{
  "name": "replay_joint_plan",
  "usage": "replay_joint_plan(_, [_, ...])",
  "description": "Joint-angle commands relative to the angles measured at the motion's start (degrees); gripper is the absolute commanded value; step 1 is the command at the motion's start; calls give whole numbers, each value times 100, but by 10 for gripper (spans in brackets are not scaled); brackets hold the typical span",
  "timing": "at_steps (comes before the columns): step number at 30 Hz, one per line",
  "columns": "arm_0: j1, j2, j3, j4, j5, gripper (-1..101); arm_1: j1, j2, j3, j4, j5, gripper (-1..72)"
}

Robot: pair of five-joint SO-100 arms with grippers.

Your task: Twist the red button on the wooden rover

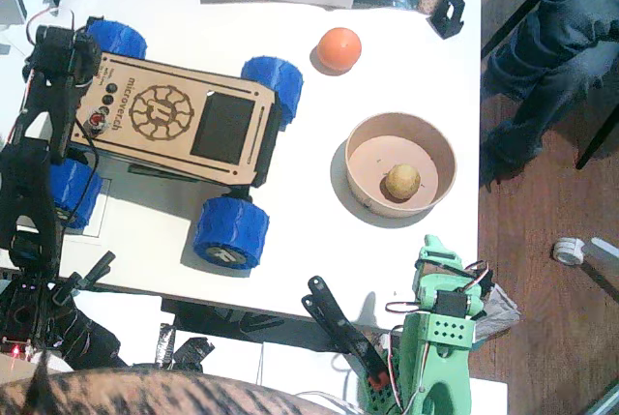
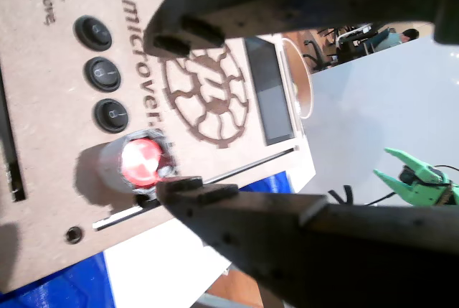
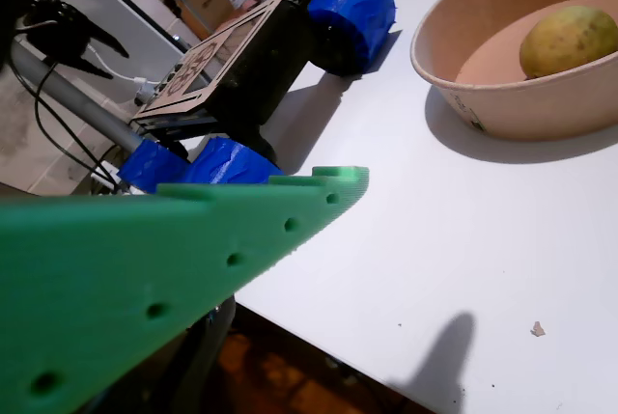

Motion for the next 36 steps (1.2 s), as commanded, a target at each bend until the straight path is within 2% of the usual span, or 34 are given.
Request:
replay_joint_plan(1, [35, -18, -255, -79, 62, 219, 26, -26, -35, -26, 0, 204])
replay_joint_plan(12, [70, -132, -255, 105, 62, 206, 26, -26, -35, -26, 0, 204])
replay_joint_plan(21, [624, -325, -255, 53, 62, 208, 26, -26, -35, -26, 0, 204])
replay_joint_plan(36, [571, -571, -255, 281, 0, 230, 26, -26, -35, -26, 0, 204])
